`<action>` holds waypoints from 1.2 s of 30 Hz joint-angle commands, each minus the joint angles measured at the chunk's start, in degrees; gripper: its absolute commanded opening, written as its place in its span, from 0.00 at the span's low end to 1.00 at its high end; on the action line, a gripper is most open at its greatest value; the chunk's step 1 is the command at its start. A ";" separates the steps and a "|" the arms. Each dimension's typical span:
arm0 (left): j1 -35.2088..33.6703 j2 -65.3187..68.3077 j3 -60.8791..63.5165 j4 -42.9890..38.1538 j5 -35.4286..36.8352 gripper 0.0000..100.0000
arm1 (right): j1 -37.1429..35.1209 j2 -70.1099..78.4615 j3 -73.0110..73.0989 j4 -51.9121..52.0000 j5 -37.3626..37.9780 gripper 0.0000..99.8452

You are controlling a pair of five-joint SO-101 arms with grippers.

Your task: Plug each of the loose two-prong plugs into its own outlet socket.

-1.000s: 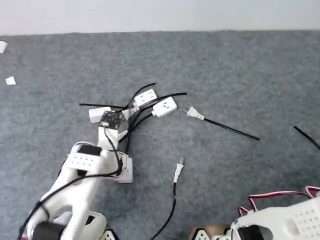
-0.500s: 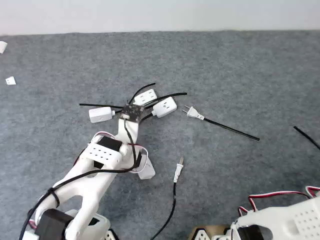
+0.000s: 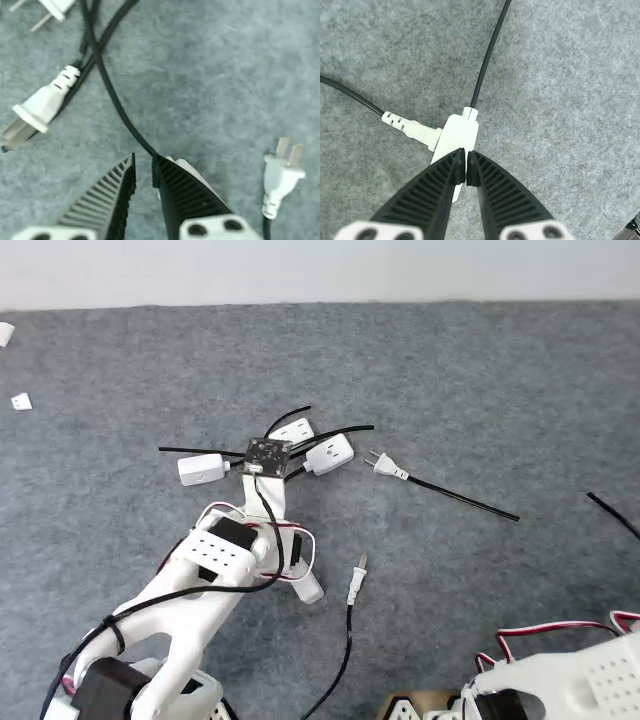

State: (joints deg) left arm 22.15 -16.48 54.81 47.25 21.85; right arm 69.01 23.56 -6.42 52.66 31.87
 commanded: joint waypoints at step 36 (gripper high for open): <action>2.73 -2.55 -18.15 8.88 6.51 0.06 | -0.57 2.95 -1.41 -2.24 0.62 0.01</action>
State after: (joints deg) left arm 28.84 -7.25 31.60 54.29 27.82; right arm 69.01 26.64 -6.51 51.08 31.78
